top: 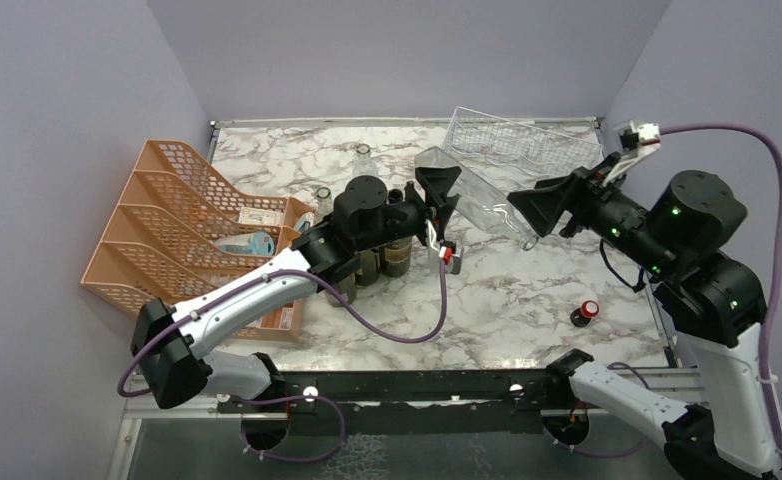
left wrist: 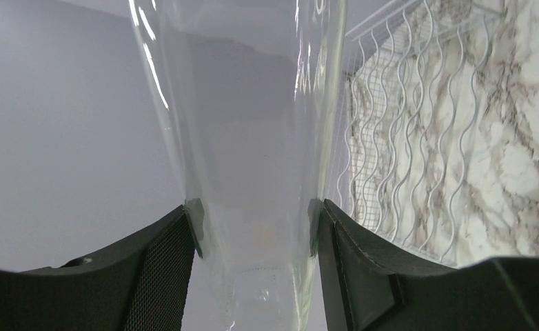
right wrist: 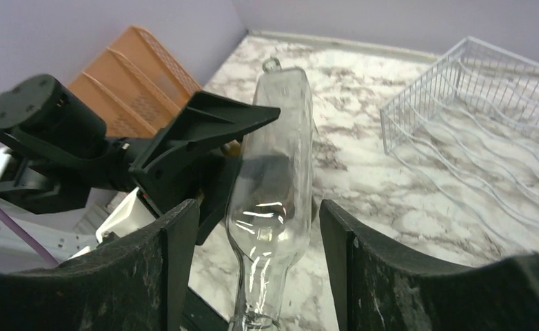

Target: Put the wine bottle on the wine rack

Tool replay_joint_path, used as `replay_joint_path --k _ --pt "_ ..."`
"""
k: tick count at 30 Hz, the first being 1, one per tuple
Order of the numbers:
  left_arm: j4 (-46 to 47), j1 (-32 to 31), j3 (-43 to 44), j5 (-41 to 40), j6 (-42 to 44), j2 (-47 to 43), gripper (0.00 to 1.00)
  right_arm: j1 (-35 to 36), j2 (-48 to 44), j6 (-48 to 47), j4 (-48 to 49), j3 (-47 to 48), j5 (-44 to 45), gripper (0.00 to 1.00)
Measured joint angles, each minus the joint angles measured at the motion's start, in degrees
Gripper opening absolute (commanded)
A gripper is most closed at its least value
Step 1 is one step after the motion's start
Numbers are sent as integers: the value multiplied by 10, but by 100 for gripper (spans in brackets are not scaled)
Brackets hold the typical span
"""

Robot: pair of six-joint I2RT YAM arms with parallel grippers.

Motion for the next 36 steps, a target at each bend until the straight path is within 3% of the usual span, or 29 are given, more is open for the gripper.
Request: replay_joint_path --k 6,13,16,19,26,27,29,30,31,32,36 --pt "-27 0 3 4 96 20 0 0 45 -30 -24 -10 -19 78" --pt "-60 0 20 9 149 32 0 0 88 -59 -48 -59 -50 78" --pt "-66 0 24 9 160 36 0 0 96 -67 -52 -73 -52 73" --pt "-71 0 30 9 165 42 0 0 96 -72 -51 -90 -55 62" --pt "-94 0 40 9 170 55 0 0 88 -72 -42 -118 -57 14" --pt "-97 0 43 9 170 55 5 0 85 -71 -40 -121 -57 9" --pt "-102 0 48 9 170 56 36 0 78 -71 -34 -125 -56 2" --pt "-101 0 50 9 169 56 56 0 75 -71 -32 -127 -55 1" --pt "-100 0 50 9 169 56 93 0 71 -70 -29 -128 -52 1" --pt "-97 -1 50 9 165 56 98 0 67 -69 -27 -129 -48 1" --pt "-41 -1 34 10 135 47 99 1 50 -61 -24 -131 -15 1"
